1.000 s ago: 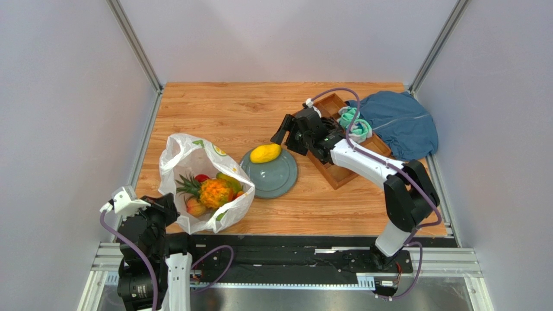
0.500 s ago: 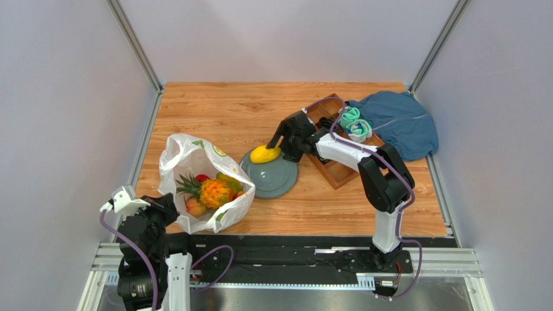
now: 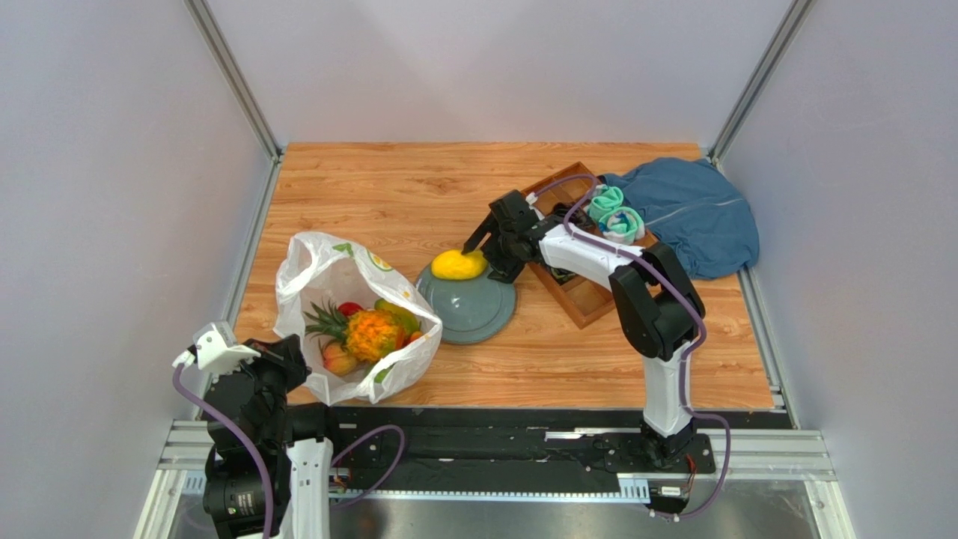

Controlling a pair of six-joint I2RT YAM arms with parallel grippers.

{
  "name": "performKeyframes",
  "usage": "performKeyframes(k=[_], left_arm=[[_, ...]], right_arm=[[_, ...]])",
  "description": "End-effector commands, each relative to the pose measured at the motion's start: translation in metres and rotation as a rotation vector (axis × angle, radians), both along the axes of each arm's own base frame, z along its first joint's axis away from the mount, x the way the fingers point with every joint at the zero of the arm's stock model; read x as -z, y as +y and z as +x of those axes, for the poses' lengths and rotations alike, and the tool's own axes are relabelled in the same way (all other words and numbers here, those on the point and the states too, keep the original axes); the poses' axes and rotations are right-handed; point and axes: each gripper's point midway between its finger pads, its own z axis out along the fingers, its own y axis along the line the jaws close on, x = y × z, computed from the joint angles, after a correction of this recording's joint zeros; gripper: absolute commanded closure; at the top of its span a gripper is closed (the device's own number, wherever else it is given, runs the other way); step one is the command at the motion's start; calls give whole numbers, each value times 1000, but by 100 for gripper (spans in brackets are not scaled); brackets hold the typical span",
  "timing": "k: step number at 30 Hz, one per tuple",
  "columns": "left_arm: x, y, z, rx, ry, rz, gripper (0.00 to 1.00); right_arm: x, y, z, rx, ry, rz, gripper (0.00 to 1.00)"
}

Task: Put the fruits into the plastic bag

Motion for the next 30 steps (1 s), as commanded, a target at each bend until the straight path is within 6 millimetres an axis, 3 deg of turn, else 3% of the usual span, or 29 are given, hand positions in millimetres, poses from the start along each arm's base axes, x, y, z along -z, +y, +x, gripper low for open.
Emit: performKeyframes(k=[1, 9, 14, 23, 27, 29, 30], left_arm=[[-6, 0, 5, 6, -12, 0, 100], [-7, -1, 5, 13, -14, 3, 100], [-7, -1, 5, 14, -17, 5, 100], [-7, -2, 5, 20, -21, 4, 100], [-8, -3, 6, 28, -17, 4, 100], [-7, -3, 7, 30, -12, 5, 100], [-7, -3, 7, 29, -13, 4, 100]], right_arm=[[6, -1, 5, 83, 45, -7, 20], [19, 4, -2, 99, 96, -5, 20], [15, 5, -6, 82, 89, -4, 19], [-48, -26, 24, -58, -279, -206, 17], [-62, -2, 30, -279, -442, -222, 19], [-63, 11, 26, -435, -501, -256, 20], [-54, 16, 24, -483, -496, -266, 20]])
